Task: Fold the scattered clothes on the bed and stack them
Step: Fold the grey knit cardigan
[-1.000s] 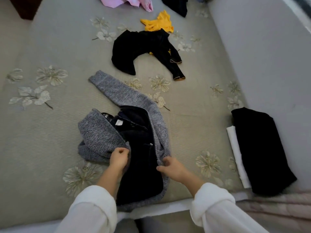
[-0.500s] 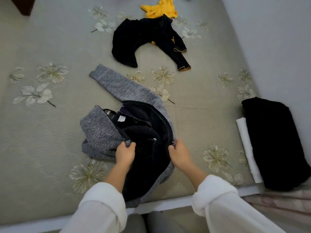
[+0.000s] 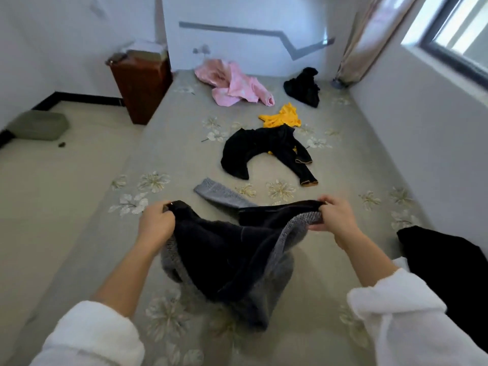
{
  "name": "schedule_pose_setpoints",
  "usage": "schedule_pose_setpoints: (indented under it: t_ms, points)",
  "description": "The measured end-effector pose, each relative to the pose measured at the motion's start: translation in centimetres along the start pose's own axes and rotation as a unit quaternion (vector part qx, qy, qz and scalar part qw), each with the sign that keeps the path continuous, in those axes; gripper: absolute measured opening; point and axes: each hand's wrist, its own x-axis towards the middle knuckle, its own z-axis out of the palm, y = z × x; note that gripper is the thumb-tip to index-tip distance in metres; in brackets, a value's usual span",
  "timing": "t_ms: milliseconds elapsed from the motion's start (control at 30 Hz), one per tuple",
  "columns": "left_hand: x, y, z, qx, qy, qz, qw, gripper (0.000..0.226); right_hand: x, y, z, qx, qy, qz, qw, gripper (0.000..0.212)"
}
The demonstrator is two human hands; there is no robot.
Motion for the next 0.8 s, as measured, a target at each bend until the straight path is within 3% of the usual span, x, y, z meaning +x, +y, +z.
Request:
schedule_pose_setpoints:
  t_ms: [133, 267, 367, 467, 633, 733, 800]
  points:
    - [-1.6, 6.7, -4.5, -0.163, 0.064, 0.103, 0.979, 0.024, -4.3, -6.7, -0.8, 0.142, 0.034, -0.178, 0.973, 0.034]
    - [-3.2, 13.7, -9.6, -0.397, 0.143, 0.207, 0.882, 0.018, -8.3, -13.1, -2.9, 0.289, 0.093, -0.33, 0.894, 0.035]
    - [-1.5, 16.1, -13.4, -0.471, 0.201, 0.232, 0.827, 0.013, -9.0, -16.2, -5.3, 0.301, 0.194, -0.409, 0.839, 0.035]
    - [0.5, 16.9, -14.4, -0.43, 0.244, 0.205, 0.845, 0.01, -7.1, -16.8, -5.7, 0.311, 0.212, -0.395, 0.838, 0.034]
    - [4.9, 19.2, -9.5, -0.362, 0.141, 0.117, 0.914, 0.018, 0.3, -16.6, -3.2, 0.268, 0.15, -0.243, 0.92, 0.034]
    - [9.3, 19.7, -9.0, -0.402, 0.116, 0.042, 0.907, 0.006, 4.1, -16.9, -4.1, 0.338, 0.153, -0.148, 0.917, 0.033]
    - [11.3, 20.5, -9.1, -0.446, 0.107, 0.044, 0.888, 0.008, 5.8, -18.1, -4.7, 0.352, 0.144, -0.159, 0.911, 0.033]
